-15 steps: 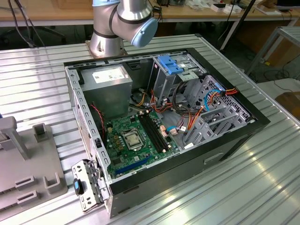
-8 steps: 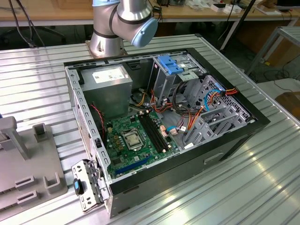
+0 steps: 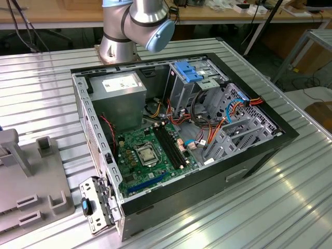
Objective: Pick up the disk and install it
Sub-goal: 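Pick up the disk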
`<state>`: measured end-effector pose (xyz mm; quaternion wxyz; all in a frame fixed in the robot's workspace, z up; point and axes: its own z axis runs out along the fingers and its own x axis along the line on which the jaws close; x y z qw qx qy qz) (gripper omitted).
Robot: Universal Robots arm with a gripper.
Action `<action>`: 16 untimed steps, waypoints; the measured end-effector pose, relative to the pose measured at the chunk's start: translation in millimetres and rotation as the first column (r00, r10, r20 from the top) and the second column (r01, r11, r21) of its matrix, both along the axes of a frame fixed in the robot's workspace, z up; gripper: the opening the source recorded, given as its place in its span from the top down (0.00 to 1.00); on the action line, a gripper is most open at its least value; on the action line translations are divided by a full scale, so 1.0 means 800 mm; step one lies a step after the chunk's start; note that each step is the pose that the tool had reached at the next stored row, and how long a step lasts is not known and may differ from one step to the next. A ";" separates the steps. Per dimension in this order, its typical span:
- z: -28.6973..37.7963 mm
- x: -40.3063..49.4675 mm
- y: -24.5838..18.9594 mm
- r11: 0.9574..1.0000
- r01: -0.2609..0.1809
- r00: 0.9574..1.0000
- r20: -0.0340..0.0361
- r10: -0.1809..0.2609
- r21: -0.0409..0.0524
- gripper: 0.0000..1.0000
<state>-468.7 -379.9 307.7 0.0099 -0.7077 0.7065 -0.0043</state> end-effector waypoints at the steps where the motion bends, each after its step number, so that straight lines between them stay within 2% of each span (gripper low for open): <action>1: 0.0001 0.000 0.0000 1.000 0.000 1.000 0.000 0.000 0.000 0.50; 8: 0.0001 0.008 0.0003 1.000 0.004 1.000 -0.001 -0.004 0.000 0.50; 16: 0.0000 0.003 0.0010 1.000 0.025 1.000 -0.001 -0.025 0.000 0.50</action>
